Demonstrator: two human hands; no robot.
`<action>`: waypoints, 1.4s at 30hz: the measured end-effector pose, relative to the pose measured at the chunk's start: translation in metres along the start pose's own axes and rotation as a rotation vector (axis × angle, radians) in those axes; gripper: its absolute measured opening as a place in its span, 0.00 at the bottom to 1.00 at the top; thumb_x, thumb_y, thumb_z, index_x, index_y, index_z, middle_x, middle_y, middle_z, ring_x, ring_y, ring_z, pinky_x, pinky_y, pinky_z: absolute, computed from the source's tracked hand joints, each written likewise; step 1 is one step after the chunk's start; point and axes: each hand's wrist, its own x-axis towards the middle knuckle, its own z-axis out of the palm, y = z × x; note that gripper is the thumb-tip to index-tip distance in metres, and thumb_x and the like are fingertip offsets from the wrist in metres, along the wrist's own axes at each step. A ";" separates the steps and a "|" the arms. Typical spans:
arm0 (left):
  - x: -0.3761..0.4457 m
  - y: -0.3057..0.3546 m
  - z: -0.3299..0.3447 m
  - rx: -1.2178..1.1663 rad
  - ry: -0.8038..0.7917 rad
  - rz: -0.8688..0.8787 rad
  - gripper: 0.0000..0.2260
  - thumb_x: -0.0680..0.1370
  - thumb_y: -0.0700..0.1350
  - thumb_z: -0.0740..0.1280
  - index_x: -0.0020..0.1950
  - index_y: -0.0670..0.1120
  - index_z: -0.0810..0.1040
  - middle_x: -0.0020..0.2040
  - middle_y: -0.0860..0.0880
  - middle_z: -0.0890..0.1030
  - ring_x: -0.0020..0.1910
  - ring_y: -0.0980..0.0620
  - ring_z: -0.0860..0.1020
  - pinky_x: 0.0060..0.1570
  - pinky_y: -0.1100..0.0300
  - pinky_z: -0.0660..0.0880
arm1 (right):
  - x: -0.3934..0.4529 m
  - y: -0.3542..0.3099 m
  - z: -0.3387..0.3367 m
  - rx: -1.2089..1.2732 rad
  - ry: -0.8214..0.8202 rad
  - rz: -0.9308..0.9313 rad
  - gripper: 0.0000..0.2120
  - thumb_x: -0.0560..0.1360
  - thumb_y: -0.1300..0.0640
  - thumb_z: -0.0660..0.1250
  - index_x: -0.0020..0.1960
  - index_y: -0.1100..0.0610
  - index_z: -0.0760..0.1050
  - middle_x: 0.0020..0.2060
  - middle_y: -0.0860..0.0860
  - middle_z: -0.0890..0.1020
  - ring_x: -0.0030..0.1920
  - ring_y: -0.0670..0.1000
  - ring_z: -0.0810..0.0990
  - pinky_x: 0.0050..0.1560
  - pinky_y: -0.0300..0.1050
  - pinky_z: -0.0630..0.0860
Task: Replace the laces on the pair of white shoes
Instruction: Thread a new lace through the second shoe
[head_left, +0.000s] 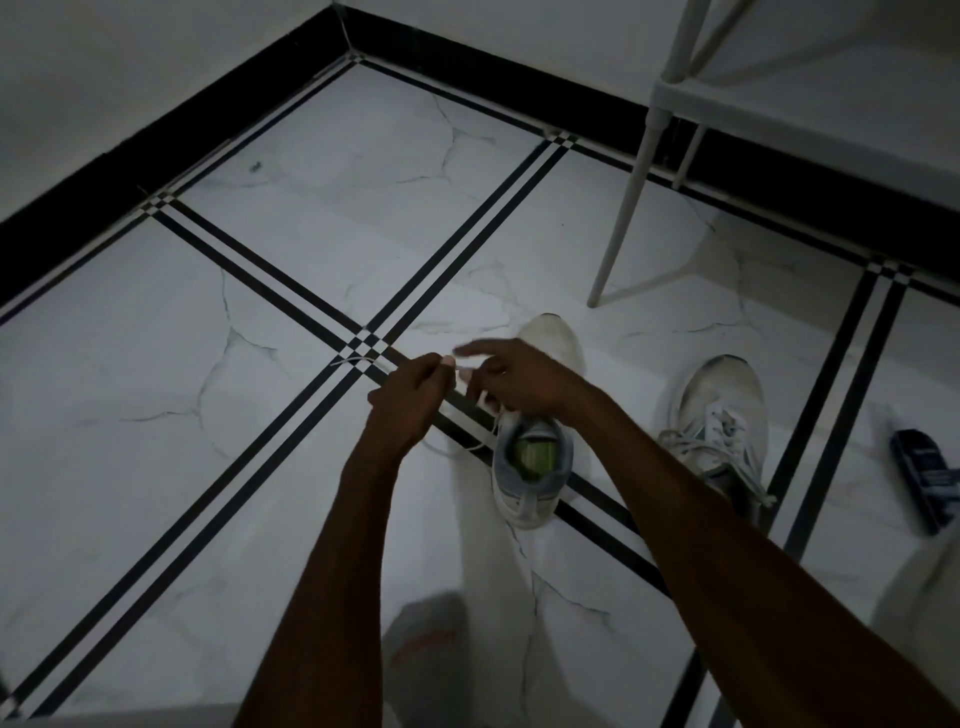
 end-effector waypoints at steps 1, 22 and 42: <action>0.000 0.002 0.001 0.012 -0.007 0.009 0.16 0.85 0.54 0.59 0.42 0.48 0.77 0.38 0.54 0.78 0.40 0.55 0.76 0.44 0.55 0.69 | 0.001 -0.002 0.001 -0.059 -0.020 0.006 0.08 0.80 0.55 0.67 0.58 0.53 0.79 0.35 0.50 0.85 0.32 0.46 0.80 0.34 0.41 0.77; 0.008 -0.016 -0.014 -0.033 0.215 0.029 0.12 0.79 0.55 0.71 0.45 0.46 0.82 0.39 0.50 0.84 0.37 0.53 0.82 0.44 0.57 0.79 | 0.010 0.029 0.006 -0.170 0.269 0.045 0.05 0.78 0.57 0.69 0.48 0.55 0.84 0.35 0.54 0.86 0.34 0.47 0.82 0.34 0.34 0.77; 0.020 0.018 0.019 -0.499 0.198 0.018 0.07 0.77 0.45 0.74 0.50 0.42 0.87 0.41 0.43 0.86 0.34 0.53 0.78 0.33 0.61 0.73 | -0.036 0.043 -0.060 -0.117 0.440 0.235 0.13 0.71 0.55 0.75 0.54 0.54 0.80 0.45 0.52 0.84 0.46 0.50 0.82 0.43 0.39 0.76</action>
